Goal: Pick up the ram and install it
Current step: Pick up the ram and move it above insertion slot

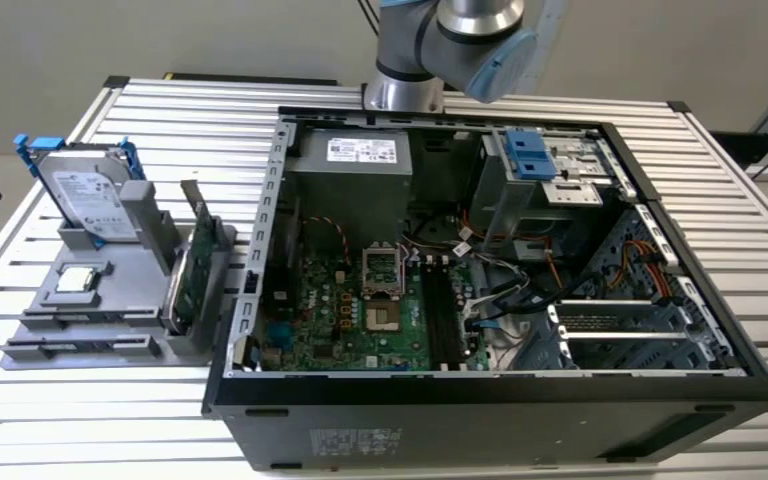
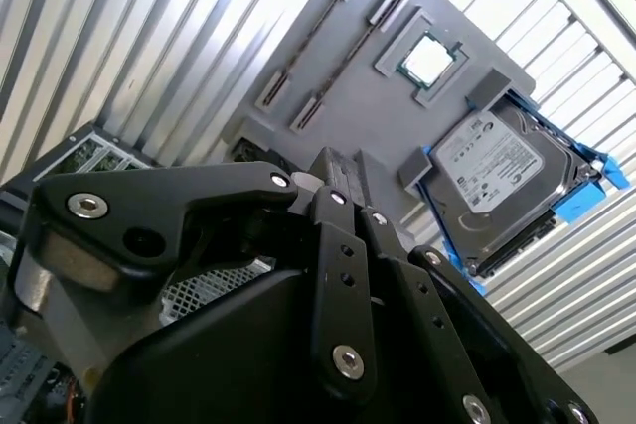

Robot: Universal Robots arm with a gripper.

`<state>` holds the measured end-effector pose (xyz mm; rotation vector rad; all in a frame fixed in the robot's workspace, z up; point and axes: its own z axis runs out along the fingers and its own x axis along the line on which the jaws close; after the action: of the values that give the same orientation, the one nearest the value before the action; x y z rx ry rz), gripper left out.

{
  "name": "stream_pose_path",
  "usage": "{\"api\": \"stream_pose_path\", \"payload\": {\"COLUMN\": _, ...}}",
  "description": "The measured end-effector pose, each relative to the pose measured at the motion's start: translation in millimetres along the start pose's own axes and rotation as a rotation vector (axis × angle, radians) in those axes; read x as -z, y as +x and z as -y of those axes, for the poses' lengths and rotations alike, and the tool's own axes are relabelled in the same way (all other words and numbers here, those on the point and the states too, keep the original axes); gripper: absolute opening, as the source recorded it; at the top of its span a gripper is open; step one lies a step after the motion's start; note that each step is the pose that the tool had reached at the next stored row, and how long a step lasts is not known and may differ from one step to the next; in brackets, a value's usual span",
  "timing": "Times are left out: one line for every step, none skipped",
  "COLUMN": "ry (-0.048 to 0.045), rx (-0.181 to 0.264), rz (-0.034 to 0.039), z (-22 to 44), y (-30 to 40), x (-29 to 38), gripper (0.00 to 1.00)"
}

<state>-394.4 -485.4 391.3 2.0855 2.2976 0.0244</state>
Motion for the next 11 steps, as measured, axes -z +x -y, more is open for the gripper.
{"api": "stream_pose_path", "payload": {"ry": 0.0005, "rx": -0.007, "rz": 0.0003, "z": 0.1, "y": 0.0, "x": 0.1, "gripper": 0.00}}
{"api": "stream_pose_path", "payload": {"ry": 0.0008, "rx": -0.014, "rz": 0.0005, "z": 0.2, "y": -0.1, "x": 0.0, "gripper": 0.00}}
{"api": "stream_pose_path", "payload": {"ry": 0.0012, "rx": -0.021, "rz": 0.0007, "z": 0.2, "y": -0.2, "x": 0.1, "gripper": 0.00}}
{"api": "stream_pose_path", "payload": {"ry": 0.0013, "rx": -0.028, "rz": 0.0008, "z": 0.3, "y": -0.2, "x": 0.0, "gripper": 0.00}}
{"api": "stream_pose_path", "payload": {"ry": 0.0014, "rx": -0.035, "rz": 0.0012, "z": 0.4, "y": -0.3, "x": 0.0, "gripper": 0.00}}
{"api": "stream_pose_path", "payload": {"ry": 0.0015, "rx": -0.042, "rz": 0.0014, "z": 0.5, "y": -0.3, "x": 0.0, "gripper": 0.00}}
{"api": "stream_pose_path", "payload": {"ry": 0.0017, "rx": -0.048, "rz": 0.0017, "z": 0.7, "y": -0.3, "x": 0.0, "gripper": 0.00}}
{"api": "stream_pose_path", "payload": {"ry": 0.0018, "rx": -0.054, "rz": 0.0019, "z": 0.9, "y": -0.2, "x": 0.0, "gripper": 0.00}}
{"api": "stream_pose_path", "payload": {"ry": 0.0018, "rx": -0.058, "rz": 0.0020, "z": 1.0, "y": -0.2, "x": 0.0, "gripper": 0.00}}
{"api": "stream_pose_path", "payload": {"ry": 0.0018, "rx": -0.059, "rz": 0.0021, "z": 1.0, "y": -0.2, "x": 0.0, "gripper": 0.00}}
{"api": "stream_pose_path", "payload": {"ry": 0.0018, "rx": -0.059, "rz": 0.0021, "z": 1.0, "y": -0.2, "x": 0.0, "gripper": 0.00}}
